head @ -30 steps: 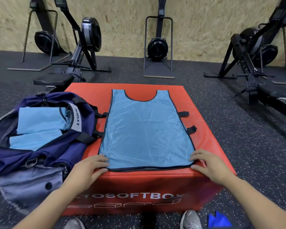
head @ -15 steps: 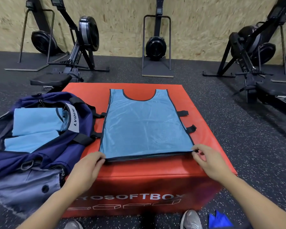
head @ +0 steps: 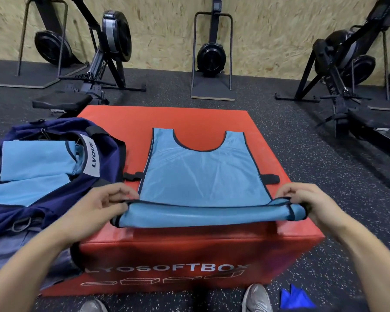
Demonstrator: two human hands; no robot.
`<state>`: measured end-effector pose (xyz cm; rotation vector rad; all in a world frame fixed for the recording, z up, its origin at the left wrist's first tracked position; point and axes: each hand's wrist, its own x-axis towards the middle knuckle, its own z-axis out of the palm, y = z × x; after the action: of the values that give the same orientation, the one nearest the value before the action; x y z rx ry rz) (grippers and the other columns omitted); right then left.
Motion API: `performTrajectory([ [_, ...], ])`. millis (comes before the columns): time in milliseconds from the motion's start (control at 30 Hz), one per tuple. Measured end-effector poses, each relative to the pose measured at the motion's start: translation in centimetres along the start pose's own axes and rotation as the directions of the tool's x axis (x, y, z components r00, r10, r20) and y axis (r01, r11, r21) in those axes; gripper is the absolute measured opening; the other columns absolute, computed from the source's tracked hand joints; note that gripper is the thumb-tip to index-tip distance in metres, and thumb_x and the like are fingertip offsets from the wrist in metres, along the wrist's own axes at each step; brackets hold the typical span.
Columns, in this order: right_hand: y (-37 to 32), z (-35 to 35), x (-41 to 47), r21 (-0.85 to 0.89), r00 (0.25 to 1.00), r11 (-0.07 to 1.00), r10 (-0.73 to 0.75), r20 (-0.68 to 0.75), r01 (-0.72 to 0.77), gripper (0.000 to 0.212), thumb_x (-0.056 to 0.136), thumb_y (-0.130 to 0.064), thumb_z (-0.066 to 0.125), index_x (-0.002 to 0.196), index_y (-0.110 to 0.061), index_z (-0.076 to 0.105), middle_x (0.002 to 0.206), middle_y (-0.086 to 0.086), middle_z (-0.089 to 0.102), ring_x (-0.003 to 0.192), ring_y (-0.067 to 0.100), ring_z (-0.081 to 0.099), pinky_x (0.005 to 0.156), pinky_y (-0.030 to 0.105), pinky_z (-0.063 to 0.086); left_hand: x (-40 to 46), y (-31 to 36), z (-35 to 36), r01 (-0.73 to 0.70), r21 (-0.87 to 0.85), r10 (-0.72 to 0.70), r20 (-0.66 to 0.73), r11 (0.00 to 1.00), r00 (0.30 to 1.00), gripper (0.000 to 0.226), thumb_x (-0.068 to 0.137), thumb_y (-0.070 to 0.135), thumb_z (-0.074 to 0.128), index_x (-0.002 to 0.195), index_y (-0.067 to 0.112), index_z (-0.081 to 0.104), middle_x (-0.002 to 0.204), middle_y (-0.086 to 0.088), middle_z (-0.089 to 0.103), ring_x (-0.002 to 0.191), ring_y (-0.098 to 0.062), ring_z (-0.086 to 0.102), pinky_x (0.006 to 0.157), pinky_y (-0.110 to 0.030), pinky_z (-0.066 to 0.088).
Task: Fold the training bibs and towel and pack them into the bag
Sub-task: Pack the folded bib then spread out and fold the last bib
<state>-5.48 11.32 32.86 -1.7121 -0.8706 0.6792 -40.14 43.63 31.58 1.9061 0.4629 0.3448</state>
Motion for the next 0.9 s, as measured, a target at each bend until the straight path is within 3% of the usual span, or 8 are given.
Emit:
performTrajectory([
  [167, 1.1, 0.7, 4.7, -0.005, 0.943, 0.99, 0.136, -0.303, -0.144, 0.027, 0.098, -0.019, 0.054, 0.12, -0.029, 0.068, 0.11, -0.003, 0.07, 0.09, 0.012, 0.066, 0.082, 0.035, 0.05, 4.9, -1.7, 1.4, 0.047, -0.195, -0.105, -0.295, 0.98, 0.95, 0.037, 0.097, 0.004, 0.06, 0.124, 0.03, 0.06, 0.1, -0.004, 0.075, 0.091, -0.013, 0.066, 0.089, -0.029, 0.049],
  [300, 4.7, 1.7, 6.1, -0.294, 0.939, 0.902, 0.255, -0.231, -0.317, 0.061, 0.086, -0.061, 0.062, 0.142, -0.045, 0.044, 0.109, -0.007, 0.073, 0.099, 0.014, 0.07, 0.095, 0.04, 0.053, 6.2, -5.3, 2.7, 0.18, -0.04, -0.185, -0.209, 0.983, 0.96, 0.038, 0.095, 0.014, 0.067, 0.125, 0.036, 0.06, 0.107, -0.001, 0.073, 0.095, -0.014, 0.07, 0.083, -0.025, 0.052],
  [367, 5.5, 2.1, 6.0, -0.33, 0.948, 0.895, 0.24, -0.209, -0.299, 0.071, 0.081, -0.055, 0.074, 0.142, -0.042, 0.043, 0.094, -0.005, 0.072, 0.083, 0.008, 0.069, 0.083, 0.031, 0.053, 6.1, -5.8, 2.6, 0.192, 0.01, -0.186, -0.199, 0.981, 0.962, 0.042, 0.089, 0.008, 0.072, 0.121, 0.034, 0.063, 0.11, -0.004, 0.071, 0.1, -0.023, 0.069, 0.086, -0.027, 0.055],
  [467, 6.0, 2.3, 5.7, -0.563, 0.972, 0.793, 0.166, -0.166, -0.232, 0.083, 0.076, -0.045, 0.083, 0.146, -0.04, 0.038, 0.099, -0.006, 0.059, 0.075, 0.01, 0.06, 0.068, 0.022, 0.044, 5.9, -5.8, 2.8, 0.193, 0.106, -0.17, -0.197, 0.975, 0.966, 0.048, 0.084, 0.004, 0.077, 0.118, 0.036, 0.065, 0.108, -0.006, 0.066, 0.092, -0.027, 0.066, 0.081, -0.02, 0.052],
  [600, 6.8, 2.0, 5.9, -0.652, 0.976, 0.73, 0.102, -0.194, -0.206, 0.065, 0.086, -0.018, 0.069, 0.145, -0.031, 0.045, 0.097, -0.01, 0.058, 0.074, 0.012, 0.06, 0.072, 0.025, 0.049, 5.9, -6.0, 3.1, 0.193, 0.266, -0.128, -0.241, 0.944, 0.962, 0.051, 0.082, 0.002, 0.076, 0.115, 0.039, 0.063, 0.103, -0.003, 0.062, 0.076, -0.019, 0.057, 0.07, -0.014, 0.047],
  [700, 6.4, 1.9, 5.7, -0.623, 0.97, 0.76, 0.038, -0.239, -0.184, 0.05, 0.089, -0.028, 0.068, 0.135, -0.035, 0.049, 0.09, -0.011, 0.063, 0.072, 0.007, 0.061, 0.069, 0.023, 0.046, 6.1, -5.8, 3.0, 0.21, 0.25, -0.134, -0.29, 0.945, 0.947, 0.046, 0.085, 0.007, 0.075, 0.116, 0.039, 0.062, 0.102, -0.002, 0.065, 0.077, -0.027, 0.061, 0.075, -0.024, 0.051],
  [800, 6.3, 1.9, 5.3, -0.706, 0.984, 0.689, 0.075, -0.16, -0.167, 0.076, 0.08, -0.047, 0.077, 0.139, -0.049, 0.029, 0.096, -0.011, 0.056, 0.07, 0.004, 0.056, 0.067, 0.026, 0.043, 6.1, -5.3, 2.9, 0.224, 0.25, -0.14, -0.312, 0.942, 0.94, 0.043, 0.085, 0.01, 0.074, 0.113, 0.04, 0.061, 0.099, 0.0, 0.069, 0.076, -0.028, 0.063, 0.08, -0.032, 0.054],
  [900, 6.6, 2.0, 5.4, -0.691, 0.982, 0.699, 0.101, -0.159, -0.184, 0.073, 0.086, -0.025, 0.072, 0.149, -0.033, 0.035, 0.09, -0.008, 0.059, 0.065, 0.008, 0.056, 0.067, 0.033, 0.047, 5.9, -5.0, 2.6, 0.3, 0.291, -0.201, -0.325, 0.909, 0.924, 0.047, 0.08, 0.012, 0.08, 0.116, 0.035, 0.061, 0.092, 0.001, 0.07, 0.074, -0.022, 0.066, 0.074, -0.032, 0.052],
])
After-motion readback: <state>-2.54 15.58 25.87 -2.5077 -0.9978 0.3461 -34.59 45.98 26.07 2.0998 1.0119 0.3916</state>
